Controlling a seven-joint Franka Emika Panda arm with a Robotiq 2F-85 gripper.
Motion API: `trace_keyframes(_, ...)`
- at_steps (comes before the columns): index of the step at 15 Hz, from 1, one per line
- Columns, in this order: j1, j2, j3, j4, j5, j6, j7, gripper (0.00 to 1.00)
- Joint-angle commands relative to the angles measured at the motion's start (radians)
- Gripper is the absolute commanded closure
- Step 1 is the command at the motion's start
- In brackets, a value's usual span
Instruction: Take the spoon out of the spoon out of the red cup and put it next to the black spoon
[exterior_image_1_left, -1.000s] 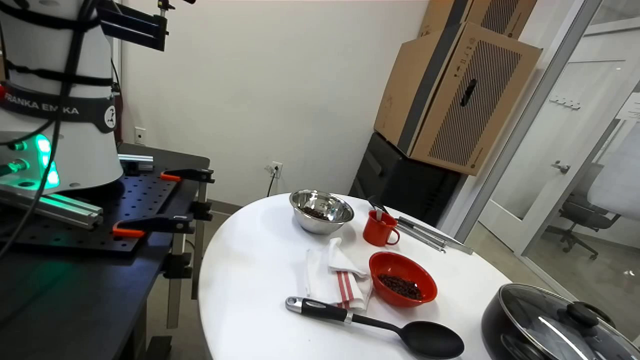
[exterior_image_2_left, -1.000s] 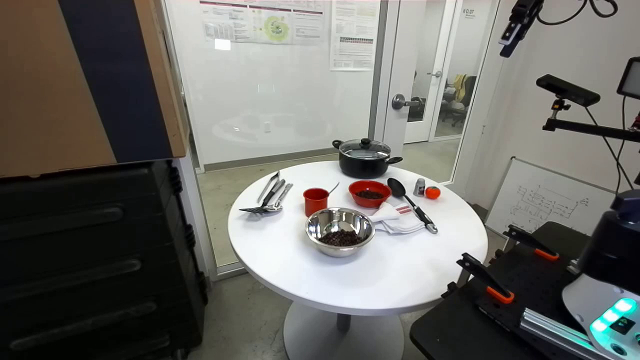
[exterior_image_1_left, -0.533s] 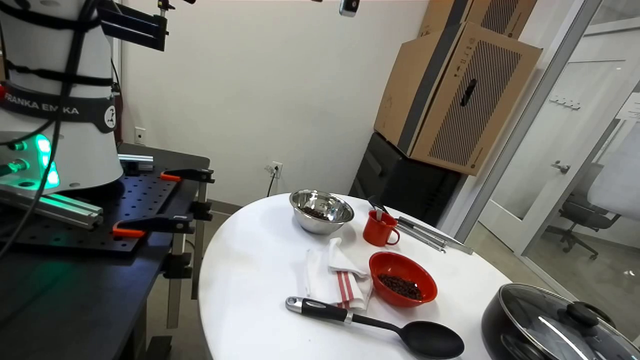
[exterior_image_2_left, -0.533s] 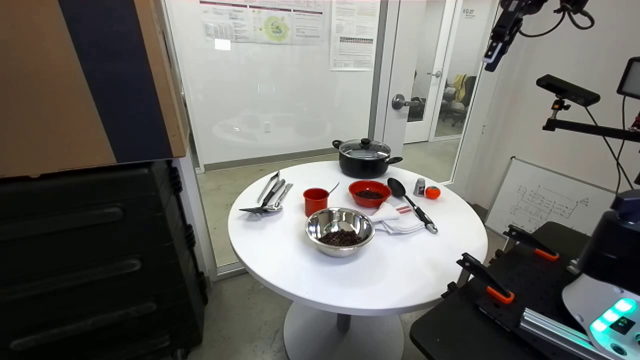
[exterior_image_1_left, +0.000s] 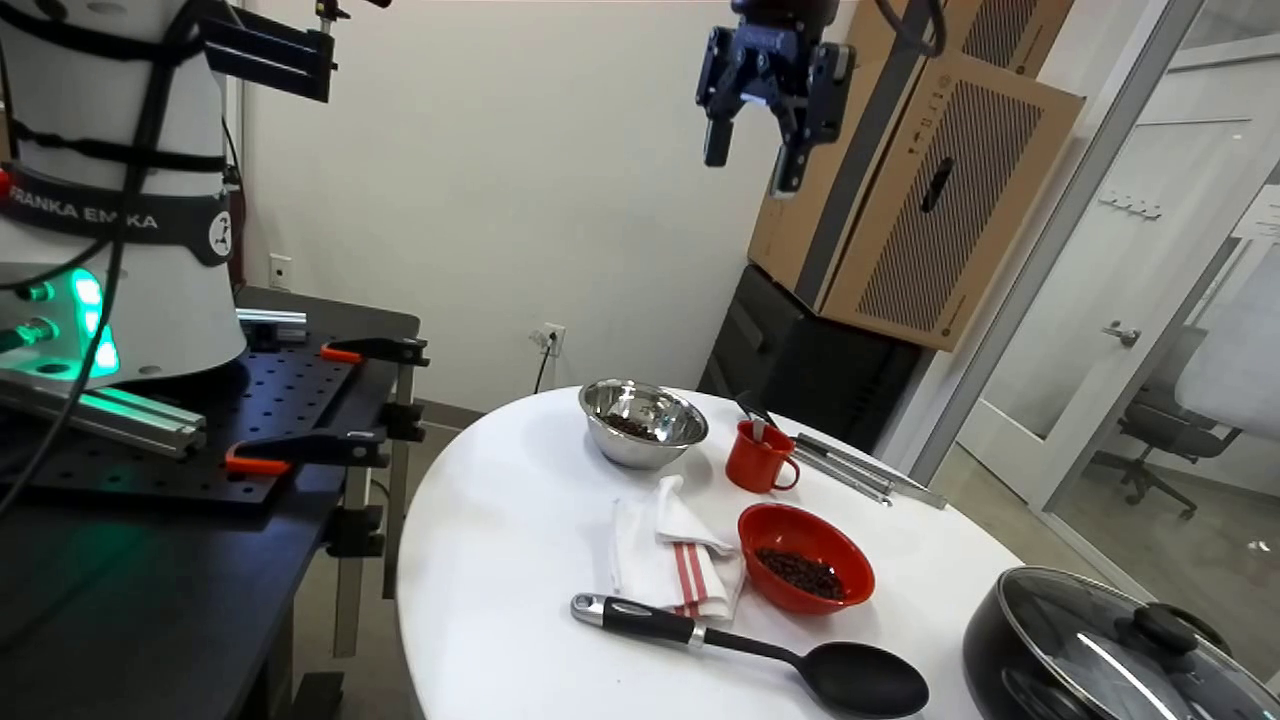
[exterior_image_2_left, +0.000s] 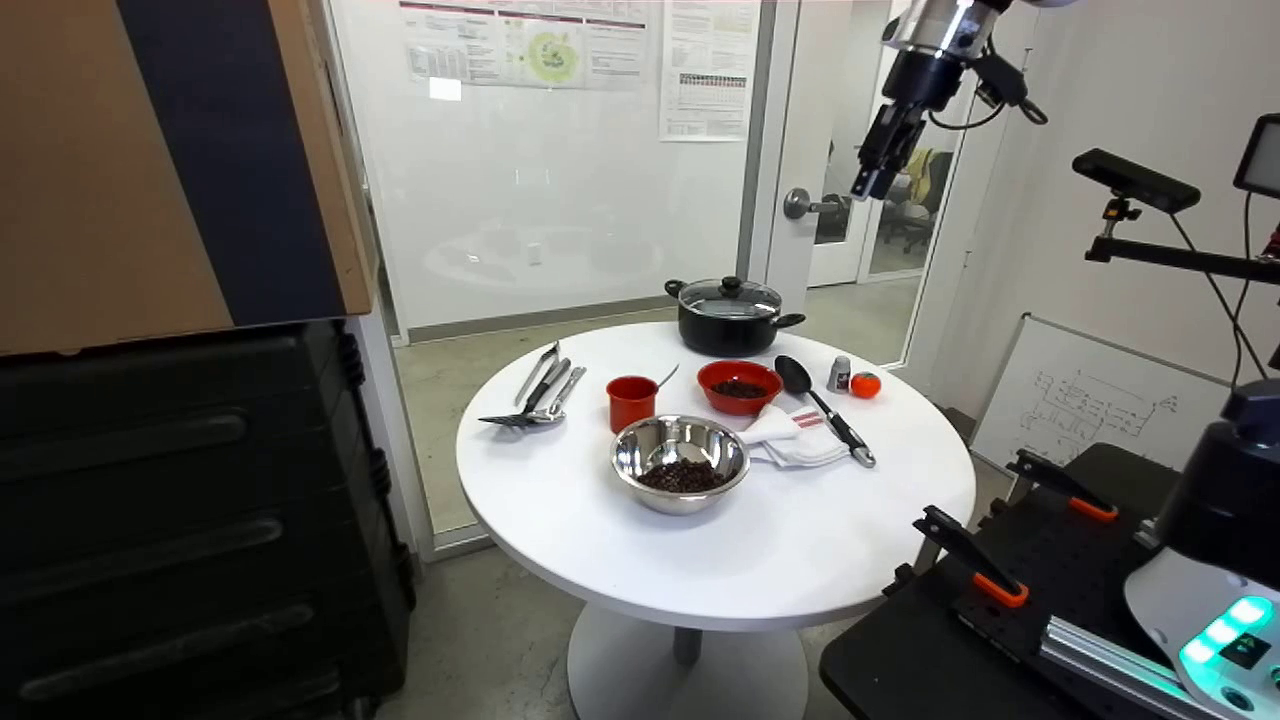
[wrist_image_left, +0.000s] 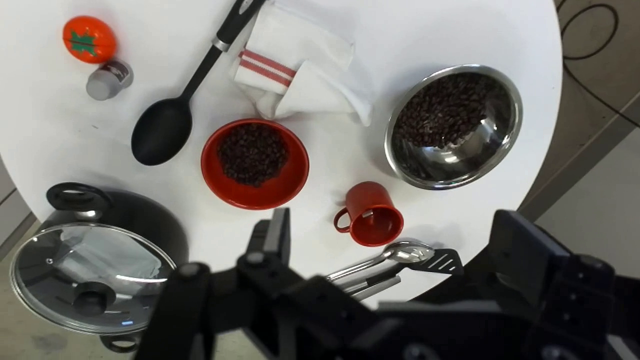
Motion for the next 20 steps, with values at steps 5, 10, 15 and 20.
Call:
trace_keyframes(5,-0.034,0.263,0.108,0.116,0.075,0.139,0.165,0.0)
trace_keyframes(10,-0.054,0.259,0.127,0.103,0.064,0.142,0.152,0.0)
trace_keyframes(15,-0.057,0.277,0.14,0.108,0.061,0.135,0.159,0.0)
trace_keyframes(20,-0.055,0.354,0.183,0.14,0.066,0.127,0.164,0.0)
